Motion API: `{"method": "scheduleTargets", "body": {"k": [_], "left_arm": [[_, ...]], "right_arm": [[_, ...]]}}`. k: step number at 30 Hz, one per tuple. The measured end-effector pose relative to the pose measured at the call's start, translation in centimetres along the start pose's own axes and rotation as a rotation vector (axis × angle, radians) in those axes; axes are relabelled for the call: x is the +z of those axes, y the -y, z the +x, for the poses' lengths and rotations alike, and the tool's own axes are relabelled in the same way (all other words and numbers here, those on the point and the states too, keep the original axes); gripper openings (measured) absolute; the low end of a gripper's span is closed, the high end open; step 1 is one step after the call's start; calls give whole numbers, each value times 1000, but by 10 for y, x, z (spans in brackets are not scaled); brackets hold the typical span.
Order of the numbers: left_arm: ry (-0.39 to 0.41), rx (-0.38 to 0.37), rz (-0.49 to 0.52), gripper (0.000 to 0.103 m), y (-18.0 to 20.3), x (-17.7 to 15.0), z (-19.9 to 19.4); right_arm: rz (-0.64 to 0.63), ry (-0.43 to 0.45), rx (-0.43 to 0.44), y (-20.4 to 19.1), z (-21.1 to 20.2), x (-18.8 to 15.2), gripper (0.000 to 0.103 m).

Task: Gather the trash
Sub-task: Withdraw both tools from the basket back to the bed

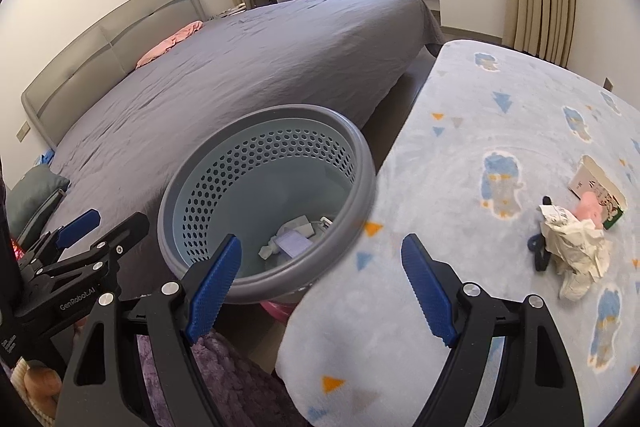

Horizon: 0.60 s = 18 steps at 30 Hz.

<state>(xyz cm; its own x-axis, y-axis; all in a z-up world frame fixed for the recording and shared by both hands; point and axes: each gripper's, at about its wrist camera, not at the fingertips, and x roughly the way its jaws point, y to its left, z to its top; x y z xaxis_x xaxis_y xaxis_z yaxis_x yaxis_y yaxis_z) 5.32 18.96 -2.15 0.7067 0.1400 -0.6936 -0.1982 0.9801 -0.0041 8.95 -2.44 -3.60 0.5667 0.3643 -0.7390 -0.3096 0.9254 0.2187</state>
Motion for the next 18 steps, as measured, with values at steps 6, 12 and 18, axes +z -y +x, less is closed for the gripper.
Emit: {"method": "scheduleTargets", "body": {"k": [6,12,18], "left_arm": [[-7,-30,15,95,22,-7,-2],[-17,-65,44,95,47,-15,-3],[-10,-96,78,95,71,-16,-10]], "right_arm": [[24,3,-26,19,-15,-12,79],[67,0,-64,48,-30,-27,79],[111,9,-114,81,-48,-43,79]]}}
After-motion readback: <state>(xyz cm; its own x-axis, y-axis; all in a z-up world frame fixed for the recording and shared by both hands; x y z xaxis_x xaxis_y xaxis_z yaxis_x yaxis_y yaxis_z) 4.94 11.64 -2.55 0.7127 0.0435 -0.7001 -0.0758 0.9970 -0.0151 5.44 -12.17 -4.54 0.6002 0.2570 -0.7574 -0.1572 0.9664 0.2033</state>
